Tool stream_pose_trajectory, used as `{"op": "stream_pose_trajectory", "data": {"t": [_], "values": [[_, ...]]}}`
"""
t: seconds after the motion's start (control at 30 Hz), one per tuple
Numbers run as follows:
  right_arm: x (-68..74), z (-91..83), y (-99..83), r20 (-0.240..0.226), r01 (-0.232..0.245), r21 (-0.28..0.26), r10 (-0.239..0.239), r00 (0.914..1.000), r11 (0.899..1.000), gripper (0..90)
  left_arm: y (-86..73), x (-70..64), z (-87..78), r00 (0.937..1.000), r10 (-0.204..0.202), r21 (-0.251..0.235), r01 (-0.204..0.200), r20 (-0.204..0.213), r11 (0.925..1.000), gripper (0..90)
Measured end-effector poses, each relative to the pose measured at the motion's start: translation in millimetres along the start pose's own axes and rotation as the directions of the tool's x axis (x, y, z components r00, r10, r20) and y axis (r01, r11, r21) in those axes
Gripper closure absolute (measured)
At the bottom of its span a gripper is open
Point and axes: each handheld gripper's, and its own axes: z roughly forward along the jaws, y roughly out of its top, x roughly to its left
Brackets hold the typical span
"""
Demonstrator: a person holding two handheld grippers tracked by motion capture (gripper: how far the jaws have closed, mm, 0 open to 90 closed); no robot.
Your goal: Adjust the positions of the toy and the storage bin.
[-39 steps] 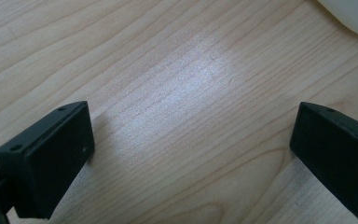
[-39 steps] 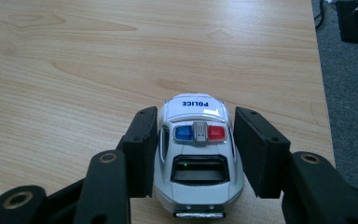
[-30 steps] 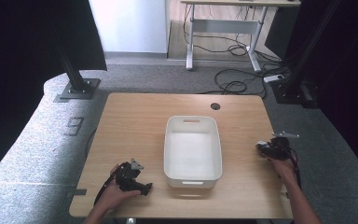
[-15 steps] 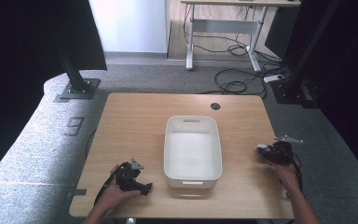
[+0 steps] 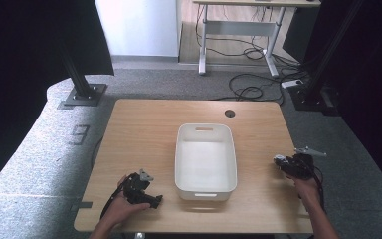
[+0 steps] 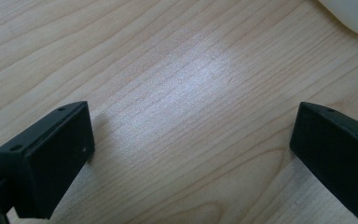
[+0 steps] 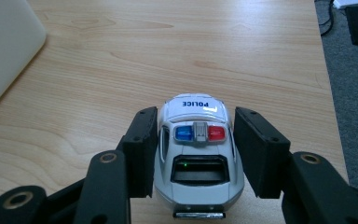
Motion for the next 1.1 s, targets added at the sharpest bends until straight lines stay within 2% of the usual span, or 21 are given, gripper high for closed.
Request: {"op": "stream_pose_trajectory", "data": {"t": [0.57, 0.87, 1.1], "values": [[11.2, -18.3, -8.1, -0.029, -0.002, -0.026, 0.001, 0.9996, 1.000, 50.9, 0.3, -0.1, 0.2, 1.0000, 0.002, 0.000, -0.002, 0.002, 1.0000, 0.0], [18.0, -19.9, -10.6, -0.038, -0.007, -0.025, 0.006, 0.9993, 1.000, 50.9, 0.9, -0.5, 0.5, 1.0000, 0.003, 0.000, -0.003, 0.002, 1.0000, 0.0], [28.2, -21.2, -11.4, -0.046, 0.014, -0.023, -0.015, 0.9988, 1.000, 50.9, 1.2, -0.9, 0.7, 1.0000, 0.003, 0.001, -0.003, 0.002, 1.0000, 0.0]]}}
